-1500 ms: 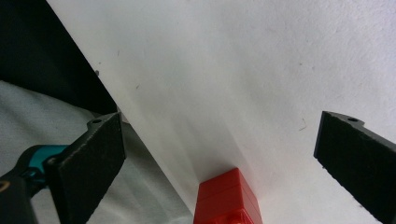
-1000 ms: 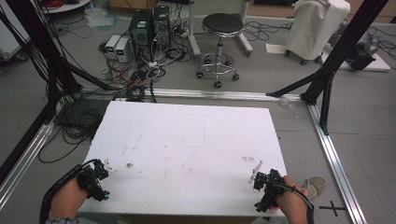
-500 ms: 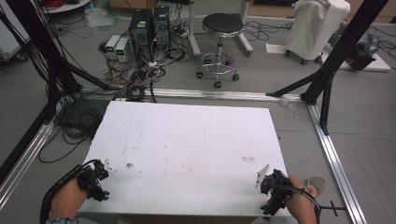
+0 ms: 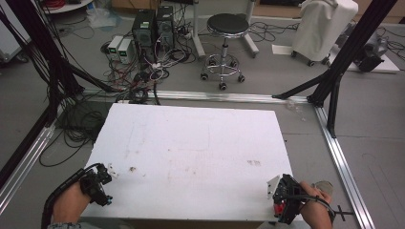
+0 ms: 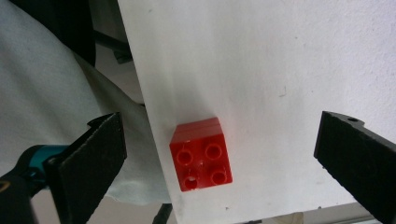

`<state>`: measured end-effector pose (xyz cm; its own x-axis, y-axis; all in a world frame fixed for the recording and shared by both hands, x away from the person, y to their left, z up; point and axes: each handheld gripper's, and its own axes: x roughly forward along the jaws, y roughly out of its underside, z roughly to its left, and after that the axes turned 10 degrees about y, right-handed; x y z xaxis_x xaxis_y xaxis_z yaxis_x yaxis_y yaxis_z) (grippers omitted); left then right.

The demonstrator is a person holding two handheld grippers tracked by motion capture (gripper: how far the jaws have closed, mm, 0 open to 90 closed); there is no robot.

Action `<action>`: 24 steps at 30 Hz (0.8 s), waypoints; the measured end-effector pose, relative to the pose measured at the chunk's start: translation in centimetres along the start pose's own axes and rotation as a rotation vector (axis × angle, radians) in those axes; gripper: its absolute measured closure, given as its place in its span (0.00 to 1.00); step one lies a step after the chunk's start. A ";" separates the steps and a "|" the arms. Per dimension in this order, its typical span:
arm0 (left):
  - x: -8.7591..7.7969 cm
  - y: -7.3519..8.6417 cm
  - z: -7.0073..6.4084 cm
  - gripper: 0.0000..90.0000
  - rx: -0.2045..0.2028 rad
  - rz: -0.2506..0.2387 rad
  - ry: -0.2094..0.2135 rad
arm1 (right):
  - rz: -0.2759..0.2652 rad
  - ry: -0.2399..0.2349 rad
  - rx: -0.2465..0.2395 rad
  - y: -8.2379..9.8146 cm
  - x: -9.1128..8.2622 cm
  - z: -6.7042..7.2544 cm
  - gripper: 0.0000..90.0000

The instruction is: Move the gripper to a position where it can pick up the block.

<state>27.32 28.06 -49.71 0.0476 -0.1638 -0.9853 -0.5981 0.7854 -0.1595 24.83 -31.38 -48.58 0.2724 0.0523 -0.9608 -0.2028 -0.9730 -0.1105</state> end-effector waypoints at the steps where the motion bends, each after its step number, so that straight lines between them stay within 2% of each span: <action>1: 0.0 0.0 0.0 0.24 -0.002 -0.002 0.002 | 0.002 -0.001 -0.004 0.1 0.0 0.0 0.02; 7: 0.1 0.0 -0.1 0.24 -0.005 -0.001 0.002 | 0.007 0.008 -0.028 0.7 0.0 0.3 0.02; 9: 0.0 0.0 0.0 0.24 0.006 0.008 0.002 | -0.001 0.005 -0.029 0.9 0.1 0.3 0.02; 10: 0.0 0.0 -0.1 0.24 -0.004 0.001 0.004 | 0.001 -0.003 -0.027 1.1 0.3 0.4 0.02; 13: 0.0 -0.1 -0.1 0.24 0.000 -0.001 -0.001 | 0.007 -0.011 -0.057 1.4 0.8 0.6 0.02; 21: 0.2 -0.1 -0.1 0.24 0.008 0.009 0.000 | 0.017 0.009 -0.098 1.7 1.8 0.8 0.02; 24: 0.1 -0.1 -0.1 0.24 0.010 0.009 -0.001 | 0.020 0.002 -0.114 1.9 2.3 0.8 0.02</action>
<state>27.31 27.89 -49.83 0.0428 -0.1559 -0.9868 -0.5905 0.7928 -0.1509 24.27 -32.96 -51.17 0.2714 0.0324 -0.9619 -0.0996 -0.9931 -0.0616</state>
